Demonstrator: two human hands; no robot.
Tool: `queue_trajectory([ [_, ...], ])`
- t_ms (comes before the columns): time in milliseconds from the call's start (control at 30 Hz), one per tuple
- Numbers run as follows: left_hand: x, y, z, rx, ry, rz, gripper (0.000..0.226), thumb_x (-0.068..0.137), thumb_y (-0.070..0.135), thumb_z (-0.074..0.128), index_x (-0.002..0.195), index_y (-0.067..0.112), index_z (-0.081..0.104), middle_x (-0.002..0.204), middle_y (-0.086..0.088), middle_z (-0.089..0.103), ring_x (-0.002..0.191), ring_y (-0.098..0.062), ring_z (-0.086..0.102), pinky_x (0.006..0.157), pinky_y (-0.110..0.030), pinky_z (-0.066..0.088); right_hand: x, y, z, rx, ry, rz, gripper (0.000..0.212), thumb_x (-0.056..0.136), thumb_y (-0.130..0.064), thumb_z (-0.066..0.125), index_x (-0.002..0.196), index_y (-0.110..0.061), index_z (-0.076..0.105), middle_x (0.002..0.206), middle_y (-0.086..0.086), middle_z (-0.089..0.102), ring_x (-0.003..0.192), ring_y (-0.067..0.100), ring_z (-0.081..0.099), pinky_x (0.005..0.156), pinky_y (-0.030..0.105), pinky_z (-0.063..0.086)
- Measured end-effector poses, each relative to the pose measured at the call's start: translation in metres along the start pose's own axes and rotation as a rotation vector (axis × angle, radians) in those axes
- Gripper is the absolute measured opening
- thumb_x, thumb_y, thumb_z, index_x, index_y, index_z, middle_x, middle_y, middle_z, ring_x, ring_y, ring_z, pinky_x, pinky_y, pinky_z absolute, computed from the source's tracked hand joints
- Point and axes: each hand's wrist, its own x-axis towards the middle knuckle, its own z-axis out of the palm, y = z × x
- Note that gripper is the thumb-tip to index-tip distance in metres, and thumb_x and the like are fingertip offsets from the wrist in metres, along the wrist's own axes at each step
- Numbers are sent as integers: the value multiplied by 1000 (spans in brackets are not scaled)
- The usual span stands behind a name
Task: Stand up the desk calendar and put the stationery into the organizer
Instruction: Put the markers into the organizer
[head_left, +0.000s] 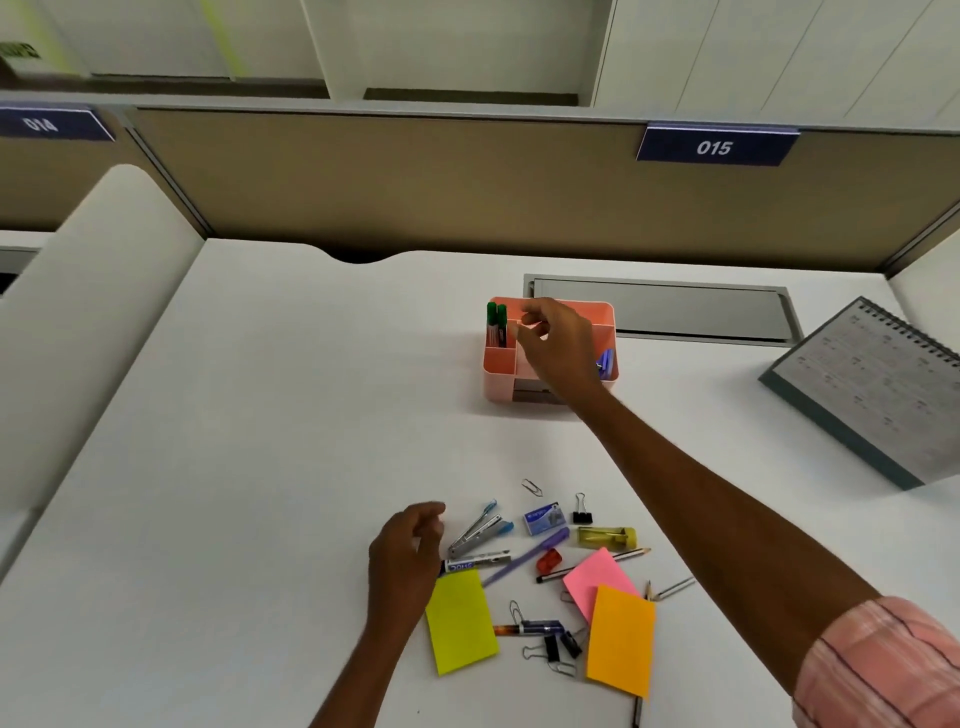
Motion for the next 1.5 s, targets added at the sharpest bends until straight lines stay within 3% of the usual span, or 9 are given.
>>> queue_trajectory([
  [100, -21, -30, -13, 190, -72, 84, 25, 88, 13, 77, 103, 33, 76, 101, 17, 70, 98, -7, 64, 89, -30, 51, -38, 4, -13, 61, -12, -19, 21, 93, -15, 72, 114, -13, 72, 103, -2, 73, 87, 7, 65, 74, 24, 57],
  [200, -34, -43, -20, 312, -105, 125, 31, 80, 25, 83, 106, 38, 72, 104, 18, 62, 99, -9, 56, 83, -23, 41, -83, 5, -20, 91, -90, -17, 19, 95, -13, 69, 114, -13, 73, 106, -1, 73, 91, 9, 66, 79, 21, 56],
  [367, -35, -44, -22, 370, -106, 140, 39, 78, 6, 82, 97, 38, 71, 101, 16, 60, 96, -10, 55, 79, -13, 37, -149, 17, -12, 95, -249, -39, 18, 92, -15, 72, 109, -21, 74, 100, -10, 70, 86, 3, 64, 76, 22, 54],
  [600, -38, -26, -30, 295, -127, 64, 39, 84, -2, 74, 88, 36, 66, 90, 14, 67, 87, -5, 63, 73, -12, 43, -201, 13, 3, -14, -493, -214, 25, 94, -29, 68, 118, -23, 72, 109, -8, 72, 98, 7, 61, 85, 28, 50],
  [800, -49, 18, -40, 21, -69, 49, 36, 83, -3, 78, 95, 30, 70, 91, 11, 72, 85, -7, 70, 76, -16, 55, -217, -7, 8, -135, -617, -419, 39, 93, -32, 70, 131, -25, 66, 124, -6, 69, 118, 16, 57, 91, 34, 50],
  [967, -44, 59, -45, -232, -15, -27, 33, 80, 5, 84, 100, 27, 70, 89, 10, 76, 83, -12, 74, 76, -32, 61, -209, -23, 1, -106, -567, -451, 31, 95, -26, 67, 125, -27, 67, 113, -7, 73, 104, 17, 65, 83, 40, 56],
  [1200, -23, 99, -37, -385, 1, 54, 28, 85, 17, 83, 108, 24, 69, 94, 4, 76, 86, -16, 75, 76, -28, 61, -168, -37, -27, 57, -469, -367, 38, 95, -25, 69, 133, -25, 64, 115, -9, 72, 97, 5, 66, 82, 28, 57],
  [1333, -1, 77, -20, -181, -69, 47, 28, 88, 29, 80, 113, 31, 68, 108, 13, 74, 100, -2, 69, 82, -11, 52, -122, -44, -47, 98, -305, -253, 36, 94, -14, 71, 129, -21, 63, 111, -5, 71, 95, 6, 67, 84, 28, 60],
  [1500, 9, 21, 2, 199, -192, 72, 49, 86, 37, 81, 131, 26, 65, 140, 8, 62, 134, -13, 54, 107, -16, 33, -47, -46, -61, 133, -6, -224, 24, 91, -10, 74, 113, -19, 70, 100, -5, 74, 88, 6, 70, 78, 32, 60],
])
